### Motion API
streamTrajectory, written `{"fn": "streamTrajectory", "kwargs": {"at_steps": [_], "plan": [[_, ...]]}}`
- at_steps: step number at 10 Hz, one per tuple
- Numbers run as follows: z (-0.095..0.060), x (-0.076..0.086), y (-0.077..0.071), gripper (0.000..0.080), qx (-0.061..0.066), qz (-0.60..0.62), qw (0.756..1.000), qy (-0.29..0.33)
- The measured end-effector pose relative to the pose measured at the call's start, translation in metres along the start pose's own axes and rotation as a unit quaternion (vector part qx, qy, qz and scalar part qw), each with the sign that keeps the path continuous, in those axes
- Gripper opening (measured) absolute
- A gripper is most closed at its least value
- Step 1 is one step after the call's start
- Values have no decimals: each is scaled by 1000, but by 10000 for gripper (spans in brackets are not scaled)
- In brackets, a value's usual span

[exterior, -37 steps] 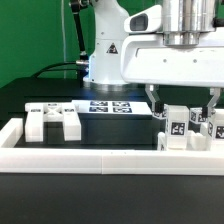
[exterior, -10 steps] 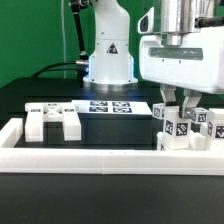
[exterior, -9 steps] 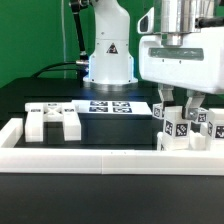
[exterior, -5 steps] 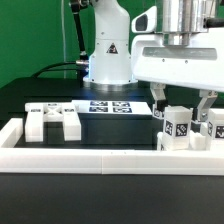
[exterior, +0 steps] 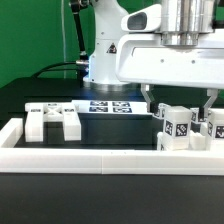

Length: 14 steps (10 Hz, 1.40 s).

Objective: Assemble chair

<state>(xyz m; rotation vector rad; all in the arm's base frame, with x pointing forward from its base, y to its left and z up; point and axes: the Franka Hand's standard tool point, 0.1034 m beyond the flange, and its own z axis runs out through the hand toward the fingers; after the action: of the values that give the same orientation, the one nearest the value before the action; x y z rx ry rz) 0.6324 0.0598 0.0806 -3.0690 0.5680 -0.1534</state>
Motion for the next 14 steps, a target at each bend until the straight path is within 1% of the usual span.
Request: {"fn": "streamTrajectory", "kwargs": {"at_steps": [2,4,6,8,9,10,11,14], "plan": [[1,0,1,649,-5,-92,996,1],[1,1,3,649,-7,-153,988,0],[1,2,4,649,-15,-239,971,1],[1,2,5,637,-15,-239,971,0],[1,2,5,452,-15,-232,973,1],[1,2,5,289,-15,-232,973,1],[0,2,5,289,-14,-224,974,1],[1,2,4,291,-14,-99,995,2]]}}
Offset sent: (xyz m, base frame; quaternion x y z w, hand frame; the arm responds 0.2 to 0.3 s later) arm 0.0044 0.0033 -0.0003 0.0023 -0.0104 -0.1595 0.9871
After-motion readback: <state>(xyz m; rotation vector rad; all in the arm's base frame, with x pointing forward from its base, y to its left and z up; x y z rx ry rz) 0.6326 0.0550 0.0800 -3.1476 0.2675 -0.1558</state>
